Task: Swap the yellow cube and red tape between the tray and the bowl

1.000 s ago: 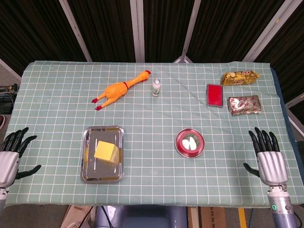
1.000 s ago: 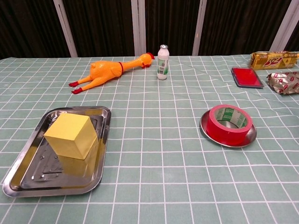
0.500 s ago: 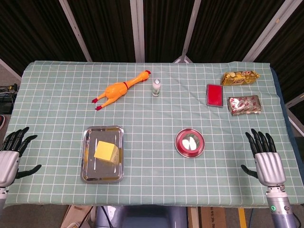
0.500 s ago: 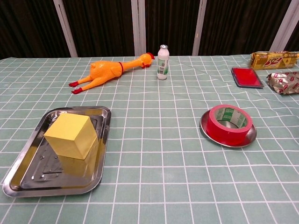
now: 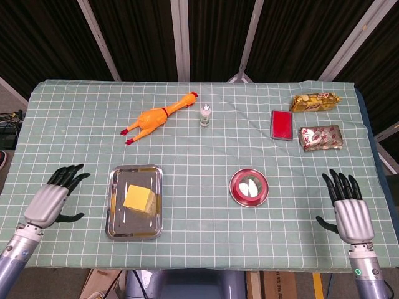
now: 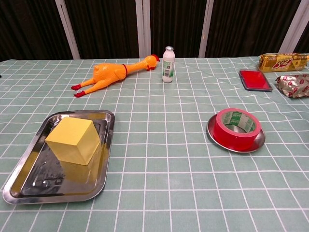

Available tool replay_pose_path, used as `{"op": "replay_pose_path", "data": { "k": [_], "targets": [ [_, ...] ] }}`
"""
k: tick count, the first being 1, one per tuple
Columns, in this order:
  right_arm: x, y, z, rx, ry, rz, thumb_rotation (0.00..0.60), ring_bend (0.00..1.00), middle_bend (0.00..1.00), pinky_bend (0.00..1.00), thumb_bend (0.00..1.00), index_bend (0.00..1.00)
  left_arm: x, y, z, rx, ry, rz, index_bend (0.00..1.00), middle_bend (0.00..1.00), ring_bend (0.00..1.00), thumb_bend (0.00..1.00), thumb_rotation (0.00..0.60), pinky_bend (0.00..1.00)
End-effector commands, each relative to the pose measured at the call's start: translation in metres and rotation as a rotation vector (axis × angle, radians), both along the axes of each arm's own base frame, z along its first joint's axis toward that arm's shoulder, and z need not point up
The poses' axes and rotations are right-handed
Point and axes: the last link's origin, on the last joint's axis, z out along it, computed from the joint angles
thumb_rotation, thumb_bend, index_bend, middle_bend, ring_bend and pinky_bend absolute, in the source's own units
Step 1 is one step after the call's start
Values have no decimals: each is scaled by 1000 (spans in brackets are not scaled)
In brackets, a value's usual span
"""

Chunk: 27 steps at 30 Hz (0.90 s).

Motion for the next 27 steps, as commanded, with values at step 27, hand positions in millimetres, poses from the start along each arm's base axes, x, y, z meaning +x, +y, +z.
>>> {"op": "replay_pose_path", "data": {
  "k": [27],
  "targets": [
    [-3,-1,8,-27,-35,-14,600,0,0,0,34,0,51,51,-107,-203,-28,-132,149,3,0,69,600,13]
  ]
}}
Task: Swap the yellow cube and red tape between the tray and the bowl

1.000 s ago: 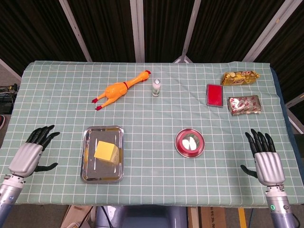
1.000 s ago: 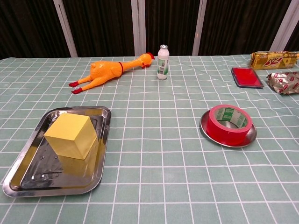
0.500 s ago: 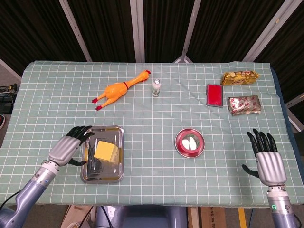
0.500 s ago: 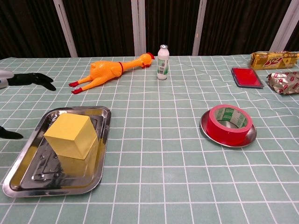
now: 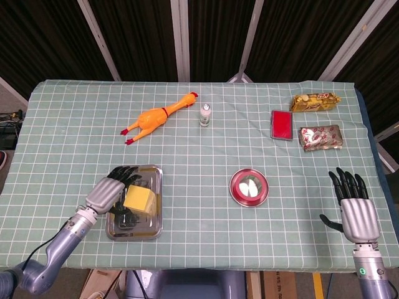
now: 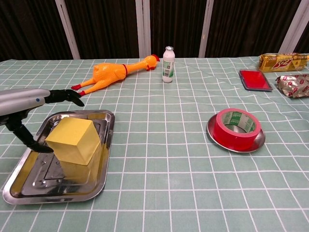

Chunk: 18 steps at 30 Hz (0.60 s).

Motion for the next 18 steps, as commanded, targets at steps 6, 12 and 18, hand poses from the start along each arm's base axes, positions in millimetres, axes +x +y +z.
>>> {"op": "replay_pose_path", "data": {
  "k": [6,12,18],
  "targets": [
    [0,0,1,-1,-7,-2,600,0,0,0,33,0,2,2,-13,-32,-7,-49,202,120,99,250,600,207],
    [0,0,1,-1,-20,-1,600,0,0,0,33,0,-3,4,-12,-32,0,-50,276,299,292,439,600,355],
    [0,0,1,-2,-23,-2,600,0,0,0,34,0,8,9,-6,1,-74,-67,295,327,298,495,600,360]
  ]
}}
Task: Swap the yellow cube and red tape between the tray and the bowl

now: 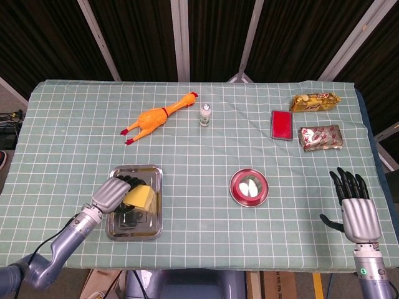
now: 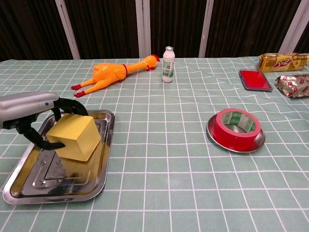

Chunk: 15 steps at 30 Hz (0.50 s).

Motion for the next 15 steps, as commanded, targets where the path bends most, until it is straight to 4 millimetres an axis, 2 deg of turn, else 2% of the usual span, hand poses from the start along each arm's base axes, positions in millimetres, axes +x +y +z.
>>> {"op": "replay_pose_path", "data": {
  "k": [1,6,10,12,15],
  "targets": [
    [0,0,0,0,1,1,600,0,0,0,34,0,13,3,7,20,-96,-23,295,326,298,495,600,360],
    [-2,-2,-2,6,6,-7,600,0,0,0,33,0,34,8,25,21,-225,-64,305,324,298,490,600,360],
    [-5,-3,-3,7,11,-19,600,0,0,0,34,0,55,23,34,61,-248,-107,312,312,297,479,600,358],
    [-8,-6,-3,1,10,-33,600,0,0,0,33,0,72,39,28,76,-250,-114,312,312,297,479,600,358],
    [-12,-10,-3,-4,8,-49,600,0,0,0,33,0,87,58,13,73,-203,-117,312,312,297,478,600,358]
  ]
}}
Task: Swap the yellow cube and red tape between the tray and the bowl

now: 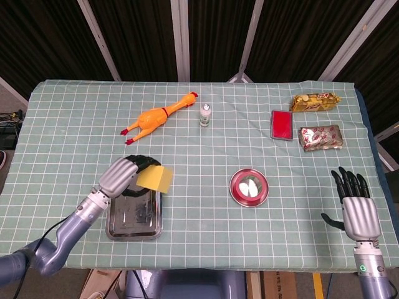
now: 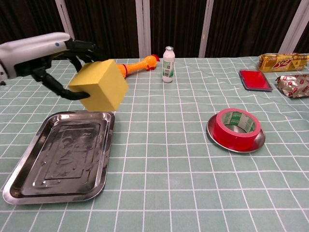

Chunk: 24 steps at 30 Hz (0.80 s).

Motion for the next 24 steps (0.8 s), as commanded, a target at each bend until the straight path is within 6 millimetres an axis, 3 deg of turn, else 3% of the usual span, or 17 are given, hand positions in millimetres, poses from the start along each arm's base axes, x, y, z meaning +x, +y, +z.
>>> {"op": "replay_pose_path", "data": {
  "k": [1,4,10,13,16,18,22,24],
  "targets": [
    [-4,-4,-1,-4,0,-14,600,0,0,0,33,0,25,30,-24,8,75,-11,312,312,297,479,600,358],
    [-7,-9,-2,-6,4,-29,600,0,0,0,34,0,41,48,-53,-14,128,-2,310,312,297,479,600,358],
    [-8,-11,-5,-7,16,-28,600,0,0,0,34,0,66,65,-95,-27,76,-5,309,313,295,470,600,359],
    [-8,-10,-4,-8,18,-25,600,0,0,0,33,0,67,68,-109,-52,81,-1,309,301,277,449,600,352],
    [-8,-9,-2,-14,15,-24,600,0,0,0,34,0,65,71,-115,-88,120,15,287,194,148,345,600,271],
    [-8,-8,-1,-17,13,-25,600,0,0,0,34,0,64,72,-117,-125,147,30,242,87,30,243,600,162],
    [-8,-7,1,-21,12,-29,600,0,0,0,34,0,74,63,-108,-246,152,55,196,4,0,125,600,55],
    [-8,-7,1,-18,16,-29,600,0,0,0,34,0,86,59,-92,-239,122,32,187,0,0,89,600,20]
  ]
}}
